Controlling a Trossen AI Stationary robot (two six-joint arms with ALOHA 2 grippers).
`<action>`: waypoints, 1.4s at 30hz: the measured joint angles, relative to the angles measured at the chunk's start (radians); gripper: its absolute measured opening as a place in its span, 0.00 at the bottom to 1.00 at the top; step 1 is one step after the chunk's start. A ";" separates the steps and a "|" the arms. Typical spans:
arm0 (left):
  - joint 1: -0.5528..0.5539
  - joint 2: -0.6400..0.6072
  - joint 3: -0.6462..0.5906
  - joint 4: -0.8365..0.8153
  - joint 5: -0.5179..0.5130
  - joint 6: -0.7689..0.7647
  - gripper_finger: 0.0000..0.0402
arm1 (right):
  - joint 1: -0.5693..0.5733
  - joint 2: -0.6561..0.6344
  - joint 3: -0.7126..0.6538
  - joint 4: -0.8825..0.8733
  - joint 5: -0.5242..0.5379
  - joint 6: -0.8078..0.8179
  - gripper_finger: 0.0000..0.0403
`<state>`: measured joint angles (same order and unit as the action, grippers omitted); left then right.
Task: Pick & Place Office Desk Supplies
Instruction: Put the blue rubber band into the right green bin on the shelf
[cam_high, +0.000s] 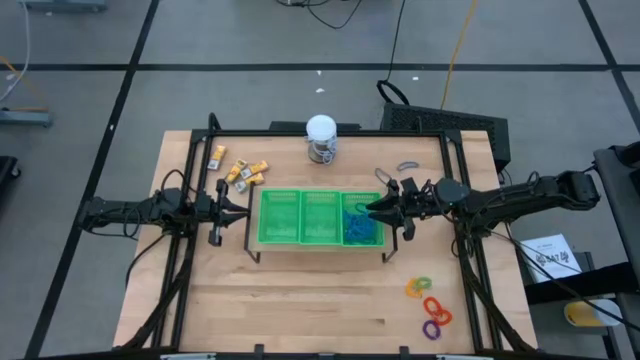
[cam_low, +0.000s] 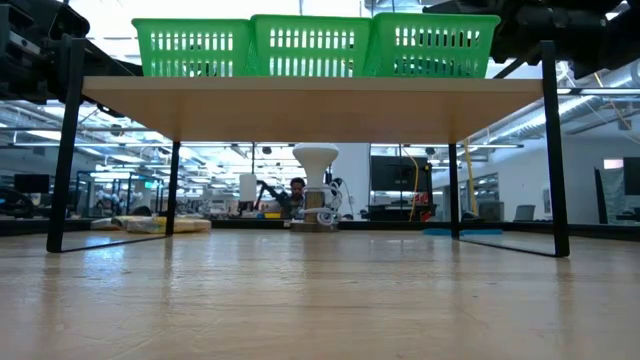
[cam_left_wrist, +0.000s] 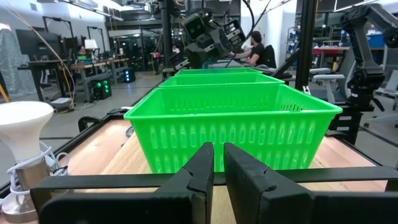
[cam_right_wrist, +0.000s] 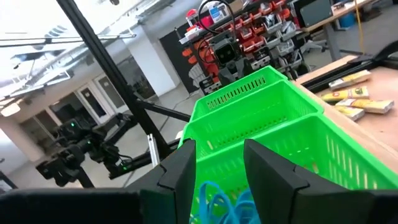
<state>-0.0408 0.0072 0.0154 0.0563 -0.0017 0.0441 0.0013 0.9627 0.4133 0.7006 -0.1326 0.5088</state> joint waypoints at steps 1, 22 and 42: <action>0.000 0.000 0.000 0.000 0.000 0.000 0.11 | 0.000 0.000 0.000 0.000 0.000 -0.005 0.32; 0.000 0.000 0.000 0.000 0.000 0.000 0.11 | 0.000 0.000 0.000 -0.002 0.023 -0.646 0.32; 0.000 0.000 0.000 0.000 0.000 0.000 0.11 | -0.419 -0.102 0.001 -0.585 0.557 -0.261 0.32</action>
<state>-0.0409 0.0073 0.0154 0.0563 -0.0017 0.0441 -0.4175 0.8611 0.4141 0.1158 0.4243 0.2478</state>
